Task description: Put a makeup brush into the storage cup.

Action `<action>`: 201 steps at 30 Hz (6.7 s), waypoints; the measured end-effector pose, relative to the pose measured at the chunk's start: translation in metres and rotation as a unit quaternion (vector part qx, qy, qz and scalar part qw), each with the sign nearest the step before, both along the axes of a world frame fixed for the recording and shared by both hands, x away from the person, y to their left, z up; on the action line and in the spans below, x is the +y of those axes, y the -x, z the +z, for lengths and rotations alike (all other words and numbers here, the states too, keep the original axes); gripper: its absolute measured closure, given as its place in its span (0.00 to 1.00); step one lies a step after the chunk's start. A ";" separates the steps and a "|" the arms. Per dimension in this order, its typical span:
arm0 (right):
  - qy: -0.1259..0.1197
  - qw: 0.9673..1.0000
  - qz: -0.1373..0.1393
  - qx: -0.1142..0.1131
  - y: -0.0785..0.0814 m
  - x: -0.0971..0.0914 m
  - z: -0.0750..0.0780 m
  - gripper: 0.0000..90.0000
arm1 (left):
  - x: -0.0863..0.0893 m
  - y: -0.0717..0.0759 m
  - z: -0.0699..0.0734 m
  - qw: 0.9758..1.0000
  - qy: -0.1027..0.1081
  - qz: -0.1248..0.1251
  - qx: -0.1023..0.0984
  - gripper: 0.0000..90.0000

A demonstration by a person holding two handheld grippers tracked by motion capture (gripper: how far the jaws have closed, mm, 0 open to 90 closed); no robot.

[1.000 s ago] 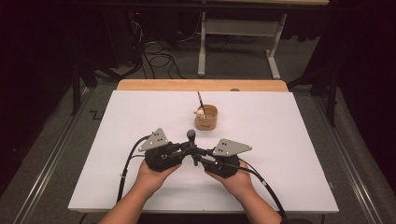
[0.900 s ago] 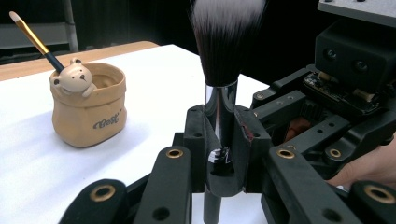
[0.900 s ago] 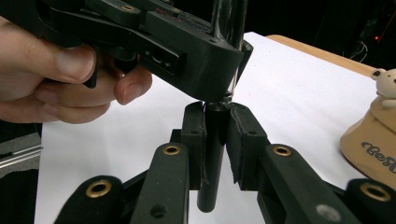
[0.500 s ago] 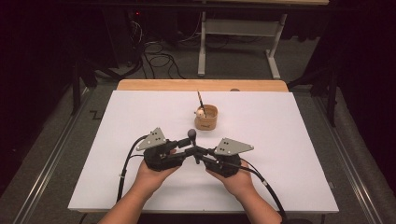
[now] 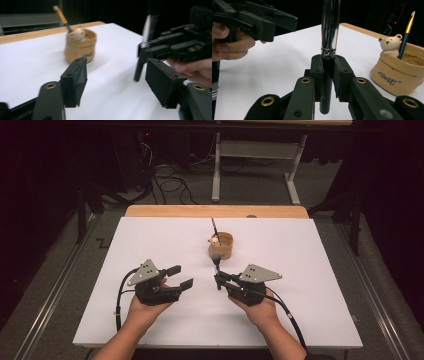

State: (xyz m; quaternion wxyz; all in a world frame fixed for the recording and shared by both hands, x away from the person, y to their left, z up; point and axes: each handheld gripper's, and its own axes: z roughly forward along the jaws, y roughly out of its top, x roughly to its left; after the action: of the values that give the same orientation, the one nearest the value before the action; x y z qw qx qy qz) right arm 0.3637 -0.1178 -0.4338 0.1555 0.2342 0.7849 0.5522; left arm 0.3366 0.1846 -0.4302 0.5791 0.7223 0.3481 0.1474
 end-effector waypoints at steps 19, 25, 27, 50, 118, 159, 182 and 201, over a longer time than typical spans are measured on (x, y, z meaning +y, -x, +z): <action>-0.002 1.000 -0.026 -0.014 -0.004 -0.017 0.003 0.89 | 0.032 0.003 -0.017 0.996 -0.023 0.088 -0.005 0.01; -0.002 0.999 -0.033 -0.017 -0.005 -0.021 0.003 0.90 | 0.032 0.005 -0.020 0.995 -0.035 0.090 -0.014 0.00; 0.000 0.999 -0.036 -0.020 -0.006 -0.023 0.004 0.90 | 0.032 0.006 -0.021 0.995 -0.034 0.091 -0.015 0.00; -0.018 0.996 -0.077 -0.026 -0.015 -0.049 0.010 0.90 | 0.036 0.006 -0.023 0.996 -0.021 0.086 -0.008 0.00; -0.031 0.993 -0.115 -0.020 -0.112 -0.007 0.033 0.90 | 0.039 0.008 -0.022 0.997 -0.009 0.078 -0.015 0.00; -0.015 0.991 -0.132 0.019 -0.137 -0.001 0.004 0.89 | 0.040 0.008 -0.021 0.997 -0.009 0.076 -0.017 0.00; 0.010 0.990 -0.133 0.040 -0.137 0.004 -0.010 0.89 | 0.040 0.008 -0.021 0.997 -0.009 0.075 -0.017 0.00; 0.003 0.989 -0.139 0.041 -0.131 -0.005 -0.001 0.67 | 0.040 0.008 -0.021 0.997 -0.011 0.076 -0.017 0.00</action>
State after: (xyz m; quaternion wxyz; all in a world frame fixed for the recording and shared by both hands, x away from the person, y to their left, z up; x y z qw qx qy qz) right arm 0.4946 -0.1232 -0.4351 0.1998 0.3631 0.7521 0.5125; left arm 0.3282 0.2243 -0.4508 0.5636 0.6976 0.3909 0.2072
